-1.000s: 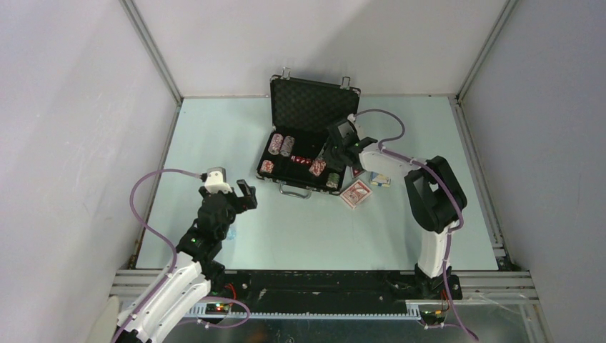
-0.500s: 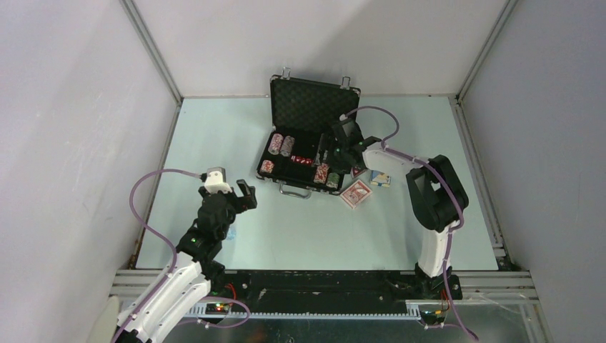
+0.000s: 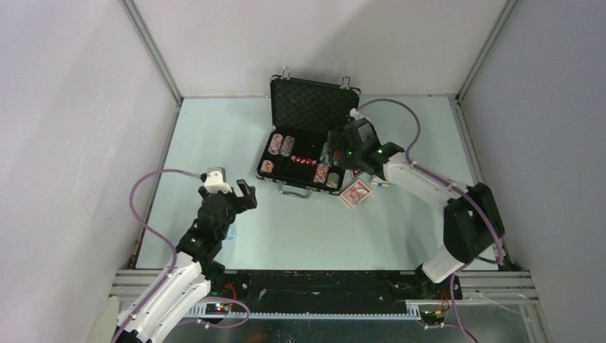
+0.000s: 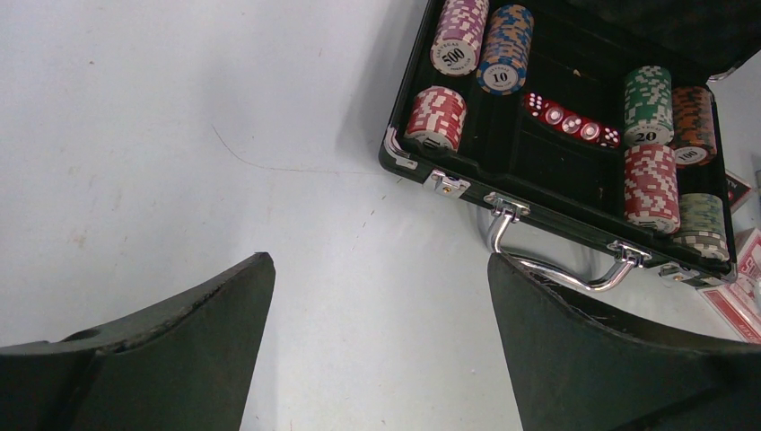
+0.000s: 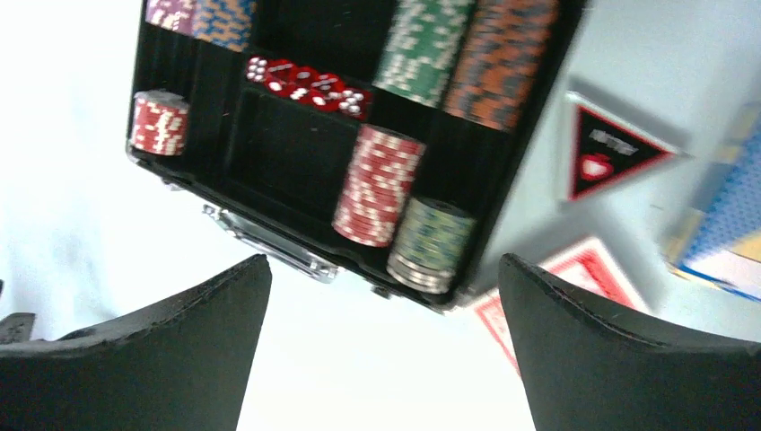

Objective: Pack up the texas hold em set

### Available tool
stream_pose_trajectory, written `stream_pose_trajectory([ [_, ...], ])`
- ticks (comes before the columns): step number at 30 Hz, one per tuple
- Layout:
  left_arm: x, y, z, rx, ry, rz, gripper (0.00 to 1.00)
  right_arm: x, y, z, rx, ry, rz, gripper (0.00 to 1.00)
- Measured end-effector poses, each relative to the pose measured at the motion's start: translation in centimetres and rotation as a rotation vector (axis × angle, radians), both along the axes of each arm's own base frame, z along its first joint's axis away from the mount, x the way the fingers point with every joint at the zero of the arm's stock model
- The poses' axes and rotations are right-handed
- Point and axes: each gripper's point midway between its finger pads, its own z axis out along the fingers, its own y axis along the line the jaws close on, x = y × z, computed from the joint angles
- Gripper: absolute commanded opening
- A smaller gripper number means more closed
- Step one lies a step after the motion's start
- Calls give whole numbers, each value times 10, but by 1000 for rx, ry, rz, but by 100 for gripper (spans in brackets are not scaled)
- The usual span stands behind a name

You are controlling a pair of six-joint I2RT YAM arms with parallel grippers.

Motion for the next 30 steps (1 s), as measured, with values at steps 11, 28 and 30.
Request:
stream_pose_trajectory([
  [11, 0, 0, 0, 0, 0, 0, 96, -22, -117, -34, -173, 64, -249, 99],
  [28, 0, -1, 6, -12, -24, -5, 97, 23, -156, -77, -375, 127, -245, 89],
  [30, -1, -1, 7, -14, -26, -9, 97, 31, -158, -82, -394, 139, -248, 87],
])
